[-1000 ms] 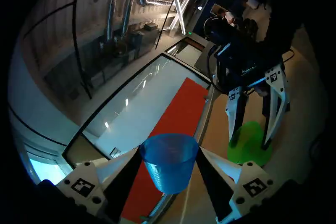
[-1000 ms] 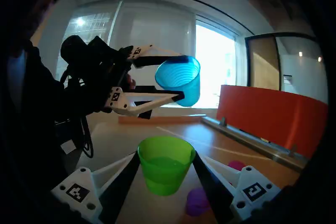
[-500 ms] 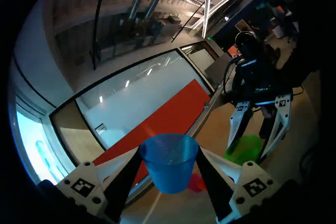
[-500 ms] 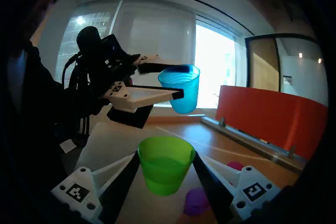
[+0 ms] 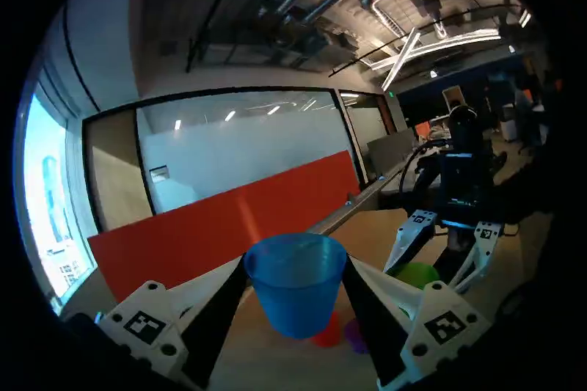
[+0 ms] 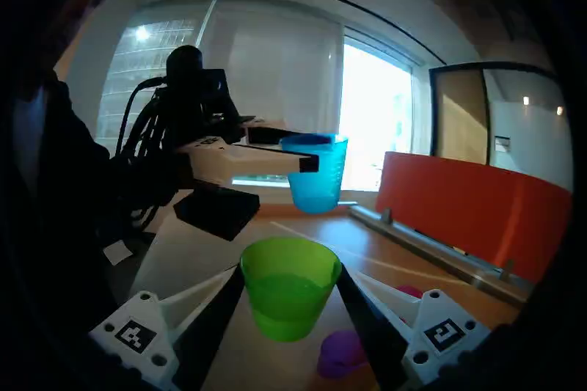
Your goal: Pour water
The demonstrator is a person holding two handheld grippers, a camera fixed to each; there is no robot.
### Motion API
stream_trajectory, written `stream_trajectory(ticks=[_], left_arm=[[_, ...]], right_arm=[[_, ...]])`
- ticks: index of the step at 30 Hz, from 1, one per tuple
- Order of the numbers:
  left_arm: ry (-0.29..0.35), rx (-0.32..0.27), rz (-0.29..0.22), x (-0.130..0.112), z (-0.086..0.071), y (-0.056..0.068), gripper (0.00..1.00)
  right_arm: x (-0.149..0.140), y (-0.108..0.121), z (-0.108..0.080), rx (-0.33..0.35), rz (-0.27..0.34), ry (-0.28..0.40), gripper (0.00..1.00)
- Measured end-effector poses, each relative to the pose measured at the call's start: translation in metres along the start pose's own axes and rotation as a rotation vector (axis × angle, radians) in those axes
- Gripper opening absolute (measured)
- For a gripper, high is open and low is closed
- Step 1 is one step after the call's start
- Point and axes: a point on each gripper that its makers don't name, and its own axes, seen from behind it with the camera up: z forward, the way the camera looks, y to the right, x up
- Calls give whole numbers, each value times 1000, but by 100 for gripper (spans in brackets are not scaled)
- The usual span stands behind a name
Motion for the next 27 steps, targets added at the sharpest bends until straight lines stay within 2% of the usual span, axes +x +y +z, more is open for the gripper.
stream_trajectory(ticks=[6, 9, 12, 18, 27], left_arm=[[-16, -19, -151, -8, 2, -4, 86], [-19, -24, -184, -11, 2, -5, 86], [-28, -30, -196, -15, 2, -5, 86], [-41, -22, -179, -19, 1, -9, 86], [-95, -37, -196, -39, -2, -8, 86]], right_arm=[[-1, 0, -1, 0, 0, -2, 91], [-1, 0, -2, 1, 2, -2, 91], [-2, 1, -2, -1, 4, -5, 91], [-3, 2, -2, -2, 1, -14, 91], [-12, 3, -6, 8, 13, -51, 91]])
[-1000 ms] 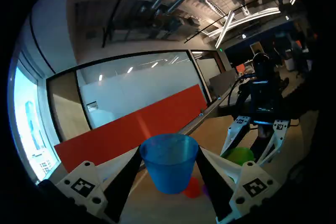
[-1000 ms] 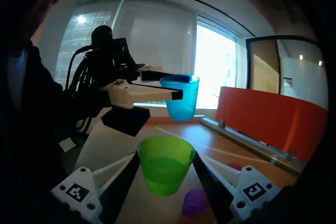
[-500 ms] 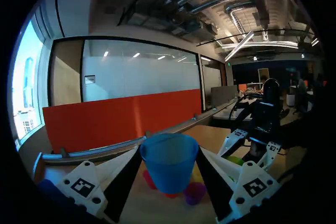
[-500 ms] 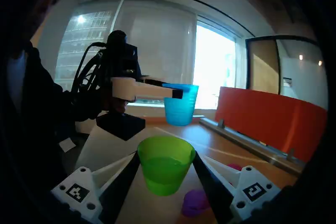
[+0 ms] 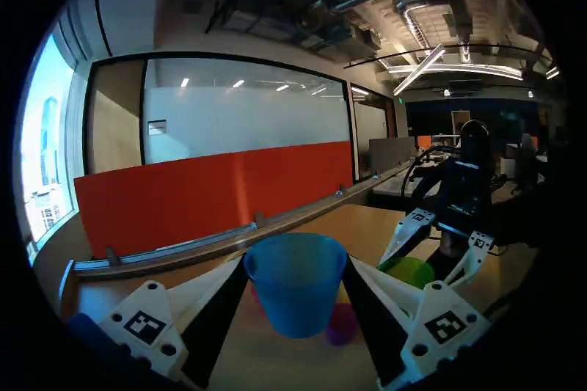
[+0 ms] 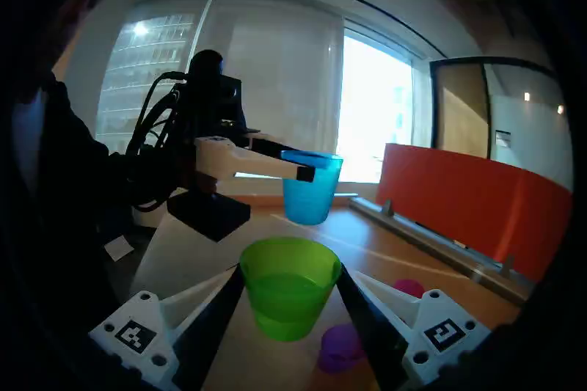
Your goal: Pour water
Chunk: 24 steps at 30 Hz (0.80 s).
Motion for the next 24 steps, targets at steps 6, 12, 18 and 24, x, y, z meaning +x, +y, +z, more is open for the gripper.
stream_trajectory(ticks=[6, 12, 18, 24], left_arm=[[-41, -8, 3, -15, -1, -2, 87], [-92, -29, -1, -32, 1, 0, 88], [-117, -38, 7, -43, 3, 1, 88], [-152, -57, 19, -58, 6, 6, 88]], right_arm=[[-7, 2, -4, 4, 7, -30, 91], [-13, 7, -9, -1, 11, -57, 91], [-20, 10, -13, -1, 14, -79, 91], [-28, 10, -17, 3, 11, -112, 91]])
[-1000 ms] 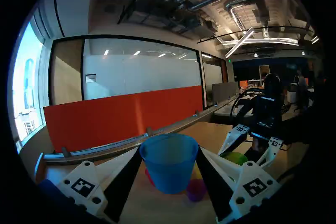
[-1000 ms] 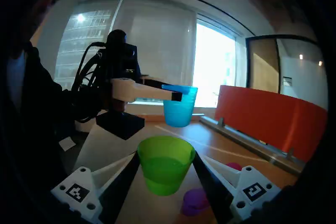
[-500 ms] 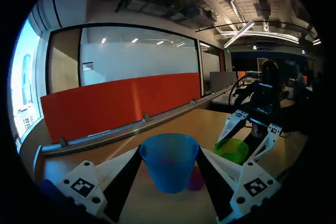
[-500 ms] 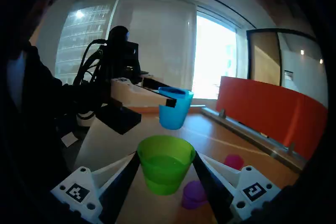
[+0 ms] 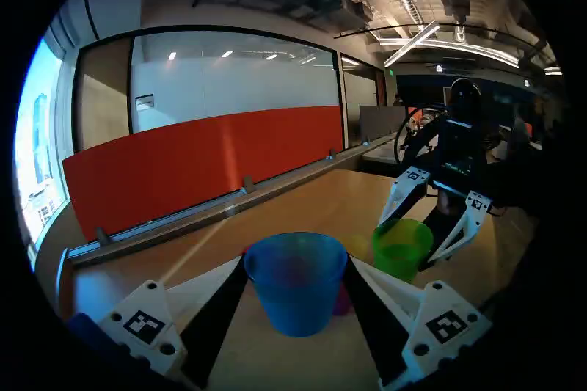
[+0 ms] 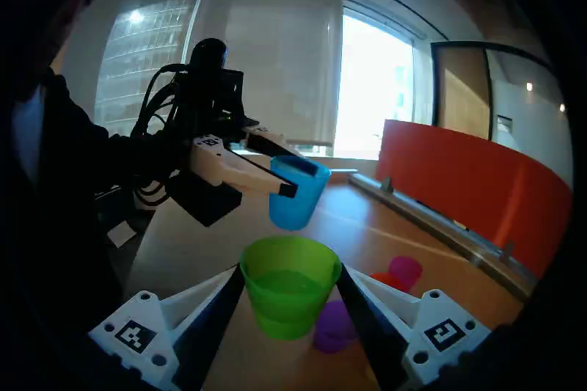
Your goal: Pour water
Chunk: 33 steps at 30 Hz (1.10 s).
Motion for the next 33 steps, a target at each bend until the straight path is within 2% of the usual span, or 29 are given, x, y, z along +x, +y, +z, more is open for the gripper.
stream_trajectory(ticks=[24, 33], left_arm=[[-126, -79, 40, -51, 20, 24, 88], [-166, -96, 48, -67, 26, 30, 88]], right_arm=[[-42, -2, -8, 31, 33, -109, 92], [-58, -2, -8, 43, 35, -150, 92]])
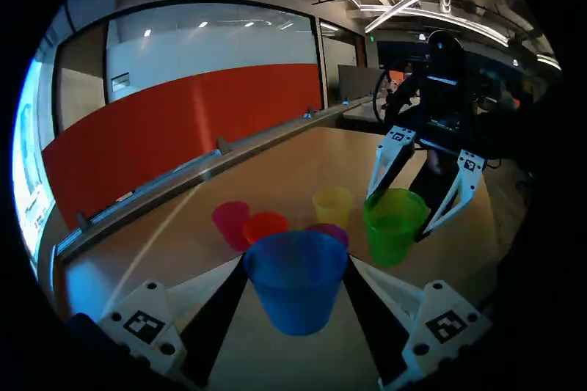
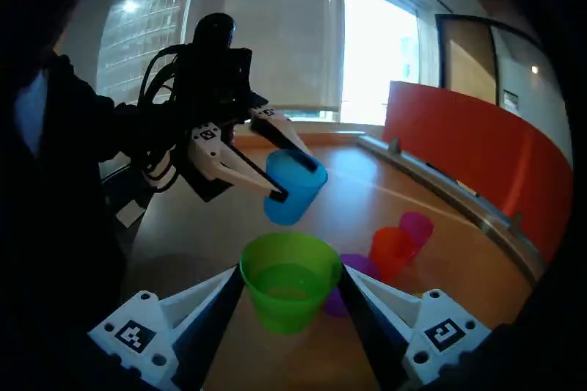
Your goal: Pour water
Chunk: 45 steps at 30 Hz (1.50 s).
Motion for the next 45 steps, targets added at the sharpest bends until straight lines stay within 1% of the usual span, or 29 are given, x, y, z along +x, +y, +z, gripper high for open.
stream_trajectory(ticks=[3, 12, 18, 33, 45], left_arm=[[-13, -8, 0, -5, 3, 2, 88], [-53, -29, 29, -20, 10, 9, 88], [-81, -46, 37, -31, 13, 15, 88], [-136, -68, 63, -51, 22, 17, 88], [-183, -88, 70, -64, 31, 19, 88]], right_arm=[[-4, 1, 1, 3, -2, -12, 92], [-22, -1, 3, 22, 0, -53, 92], [-35, -4, 4, 32, 3, -83, 92], [-56, -9, 12, 60, -13, -135, 92], [-71, -9, 18, 73, -26, -171, 92]])
